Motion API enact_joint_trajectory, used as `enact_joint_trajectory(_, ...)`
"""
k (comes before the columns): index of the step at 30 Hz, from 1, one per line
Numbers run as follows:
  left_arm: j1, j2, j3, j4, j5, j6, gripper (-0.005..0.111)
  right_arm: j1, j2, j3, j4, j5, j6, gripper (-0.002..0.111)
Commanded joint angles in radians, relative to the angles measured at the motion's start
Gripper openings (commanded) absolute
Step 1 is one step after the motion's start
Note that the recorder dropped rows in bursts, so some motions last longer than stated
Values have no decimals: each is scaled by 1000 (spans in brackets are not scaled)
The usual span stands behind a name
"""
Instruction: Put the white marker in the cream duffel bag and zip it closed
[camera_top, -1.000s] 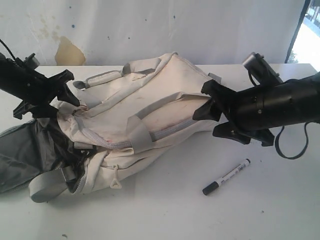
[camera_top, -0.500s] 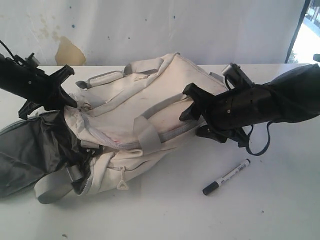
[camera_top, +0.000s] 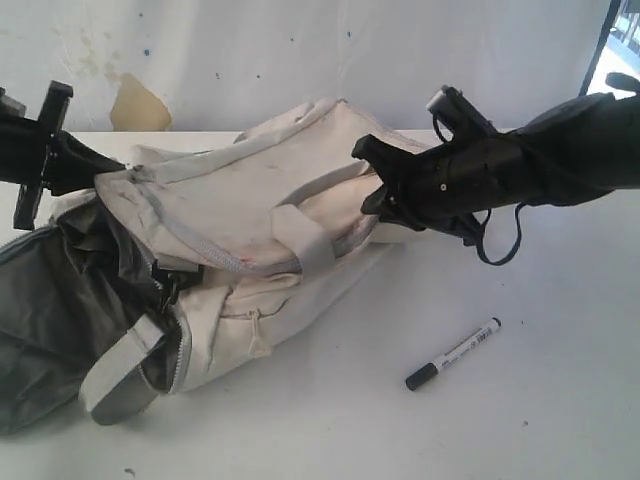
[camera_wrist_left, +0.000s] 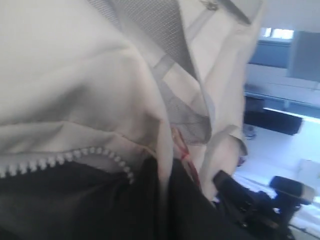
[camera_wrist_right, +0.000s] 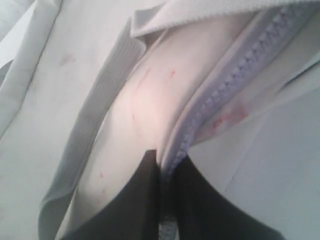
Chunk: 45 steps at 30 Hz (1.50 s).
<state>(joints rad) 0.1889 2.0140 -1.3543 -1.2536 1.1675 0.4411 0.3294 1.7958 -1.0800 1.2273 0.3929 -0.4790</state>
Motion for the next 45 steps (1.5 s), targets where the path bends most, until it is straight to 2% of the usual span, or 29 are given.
enact_joint_trajectory(1, 66, -78, 138, -272, 54, 152, 0, -3, 47, -81, -64, -15, -16, 0)
enact_joint_trajectory(4, 82, -122, 263, -320, 54, 223, 0, -26, 80, -129, -135, 35, 19, 0)
enact_joint_trajectory(7, 87, -192, 399, -452, 54, 352, 0, -86, 120, -205, -306, 190, 185, 0)
enact_joint_trajectory(11, 87, -255, 536, -479, 54, 477, 0, -121, 160, -283, -438, 376, 251, 0)
enact_joint_trajectory(14, 87, -264, 630, -491, 54, 592, 0, -121, 186, -296, -467, 422, 233, 0)
enact_joint_trajectory(17, 87, -264, 648, -491, 54, 645, 0, -121, 179, -297, -467, 452, 134, 2)
enact_joint_trajectory(19, 87, -264, 648, -491, 54, 662, 0, -121, 170, -307, -471, 470, 118, 9)
enact_joint_trajectory(24, 87, -264, 648, -491, 54, 662, 0, -121, 146, -342, -489, 516, 120, 42)
enact_joint_trajectory(27, 87, -264, 648, -491, 54, 662, 0, -121, 128, -368, -538, 553, 138, 52)
enact_joint_trajectory(30, 87, -264, 648, -491, 54, 662, 0, -121, 96, -421, -687, 624, 285, 52)
enact_joint_trajectory(35, 87, -264, 648, -491, 54, 662, 0, -89, 80, -479, -609, 667, 232, 52)
enact_joint_trajectory(40, 87, -264, 648, -491, 54, 662, 0, 39, 80, -483, -567, 570, 217, 52)
enact_joint_trajectory(45, 87, -264, 648, -491, 54, 662, 0, 190, 81, -483, -499, 344, 217, 52)
